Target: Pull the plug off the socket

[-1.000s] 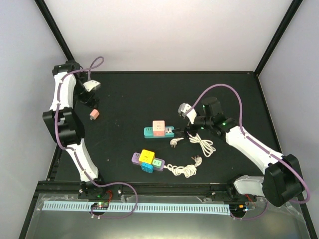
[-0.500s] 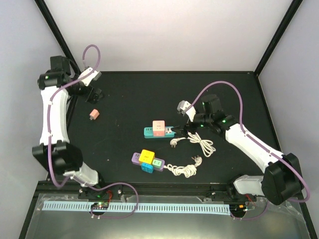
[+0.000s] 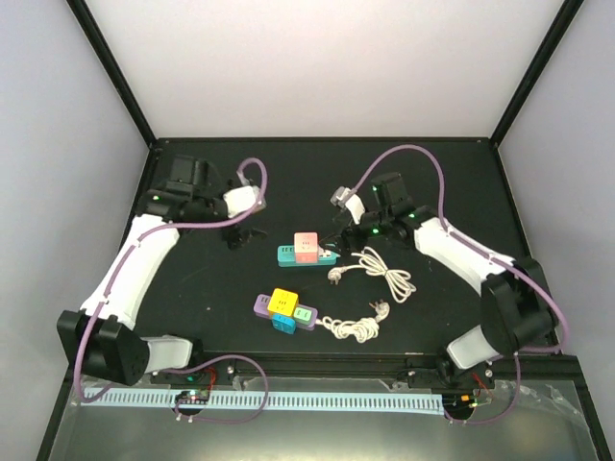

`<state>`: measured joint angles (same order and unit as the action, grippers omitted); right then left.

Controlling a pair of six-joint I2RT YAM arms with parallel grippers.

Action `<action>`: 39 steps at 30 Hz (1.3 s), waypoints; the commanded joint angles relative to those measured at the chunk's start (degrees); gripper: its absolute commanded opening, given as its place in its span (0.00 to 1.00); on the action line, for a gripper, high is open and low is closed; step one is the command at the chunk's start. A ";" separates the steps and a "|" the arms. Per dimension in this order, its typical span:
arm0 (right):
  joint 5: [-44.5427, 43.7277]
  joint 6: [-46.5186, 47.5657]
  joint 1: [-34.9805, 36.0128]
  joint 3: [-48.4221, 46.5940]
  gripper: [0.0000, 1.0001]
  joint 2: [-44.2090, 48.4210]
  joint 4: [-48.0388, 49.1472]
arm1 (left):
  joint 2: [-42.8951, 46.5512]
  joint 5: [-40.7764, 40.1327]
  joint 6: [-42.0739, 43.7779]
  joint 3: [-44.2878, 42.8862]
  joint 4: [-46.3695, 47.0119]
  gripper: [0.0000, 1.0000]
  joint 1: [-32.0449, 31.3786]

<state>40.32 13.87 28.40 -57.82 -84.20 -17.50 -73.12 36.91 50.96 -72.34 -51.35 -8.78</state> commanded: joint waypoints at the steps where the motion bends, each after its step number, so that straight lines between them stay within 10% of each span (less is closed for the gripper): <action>1: 2.40 -6.71 -0.30 -3.57 1.00 -5.49 -2.44 | -0.69 2.07 5.27 3.83 6.83 0.99 -5.13; 15: 15.10 -12.27 -5.39 -7.89 0.99 -17.98 -5.77 | -14.15 -2.58 5.73 2.71 10.10 0.99 -13.24; 39: 24.05 -26.78 -6.75 -4.39 0.26 -26.24 3.82 | -22.57 -11.88 3.97 2.73 14.47 0.97 -20.82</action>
<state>63.13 -10.57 21.23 -62.48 -109.75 -15.88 -94.76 26.61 55.27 -68.10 -38.96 -28.69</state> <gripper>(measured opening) 0.298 0.975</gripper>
